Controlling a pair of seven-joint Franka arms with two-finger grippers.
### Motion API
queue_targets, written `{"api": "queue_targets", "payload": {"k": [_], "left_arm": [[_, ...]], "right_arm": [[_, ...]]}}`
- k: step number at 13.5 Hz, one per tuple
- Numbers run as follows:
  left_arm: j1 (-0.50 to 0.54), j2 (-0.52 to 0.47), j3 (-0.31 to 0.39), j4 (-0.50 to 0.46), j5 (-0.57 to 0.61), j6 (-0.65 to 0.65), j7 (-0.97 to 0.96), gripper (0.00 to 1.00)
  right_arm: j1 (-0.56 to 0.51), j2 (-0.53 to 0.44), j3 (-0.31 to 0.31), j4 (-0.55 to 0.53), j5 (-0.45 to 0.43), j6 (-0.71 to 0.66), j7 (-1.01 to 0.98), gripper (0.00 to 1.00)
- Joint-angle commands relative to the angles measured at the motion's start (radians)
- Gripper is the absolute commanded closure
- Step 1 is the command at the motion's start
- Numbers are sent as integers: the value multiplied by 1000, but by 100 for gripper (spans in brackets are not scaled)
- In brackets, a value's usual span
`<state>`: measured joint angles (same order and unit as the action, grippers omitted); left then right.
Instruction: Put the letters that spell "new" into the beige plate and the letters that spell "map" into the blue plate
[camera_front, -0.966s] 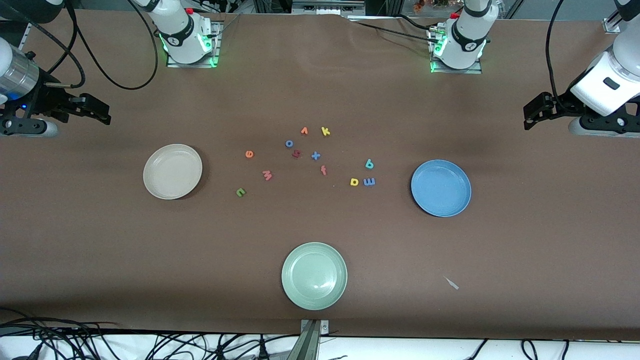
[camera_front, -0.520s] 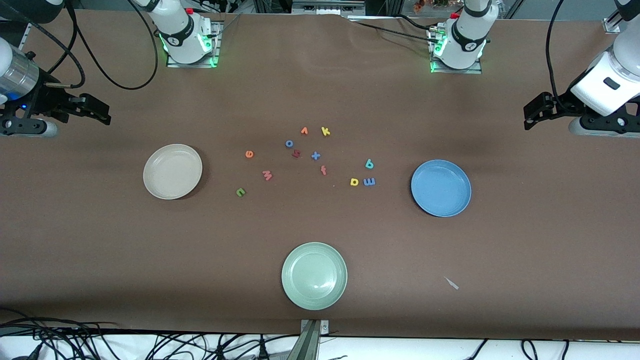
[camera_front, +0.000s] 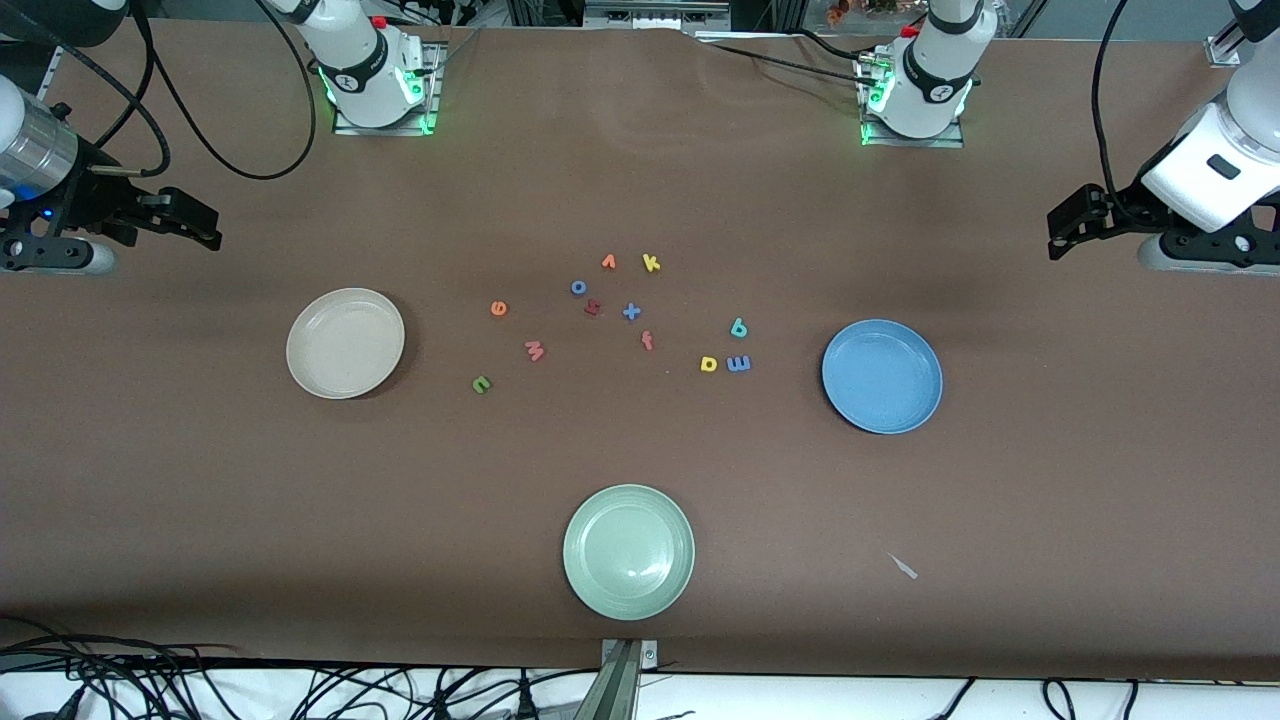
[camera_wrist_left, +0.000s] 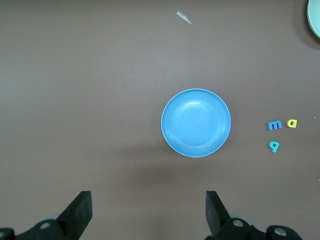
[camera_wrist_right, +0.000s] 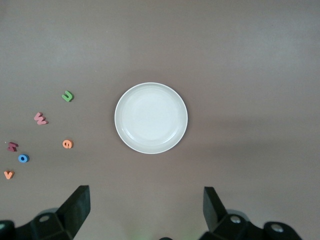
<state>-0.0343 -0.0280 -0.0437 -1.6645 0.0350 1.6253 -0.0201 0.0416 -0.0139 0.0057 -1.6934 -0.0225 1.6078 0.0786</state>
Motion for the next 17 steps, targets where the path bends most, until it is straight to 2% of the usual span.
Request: {"api": "queue_targets", "payload": {"k": [1,5,10,11,13,14,17], "left_arm": [[4,16,-1,34,-18,-25,-4,0],[1,19,-1,34,-18,-16,-4,0],[-4,45,-1,35,-20,-16,-6,0],[-7,45,-1,35,-20,-16,-6,0],[-10,45,-1,35,-20,-16,-6,0],[-7,45,-1,35,-20,-16,-6,0],[2,45,-1,35,-20,-16,-6,0]], "right_arm": [[-5,-1,11,-3,12,20,6,0],[38,20,19,-3,13,50,6,0],[202,136,19,29,15,130,6,0],[224,165,19,34,47,132,6,0],[241,233,20,32,168,180,6,0],[253,268,29,32,191,213,6,0],[311,374,31,24,168,323,3,0]]}}
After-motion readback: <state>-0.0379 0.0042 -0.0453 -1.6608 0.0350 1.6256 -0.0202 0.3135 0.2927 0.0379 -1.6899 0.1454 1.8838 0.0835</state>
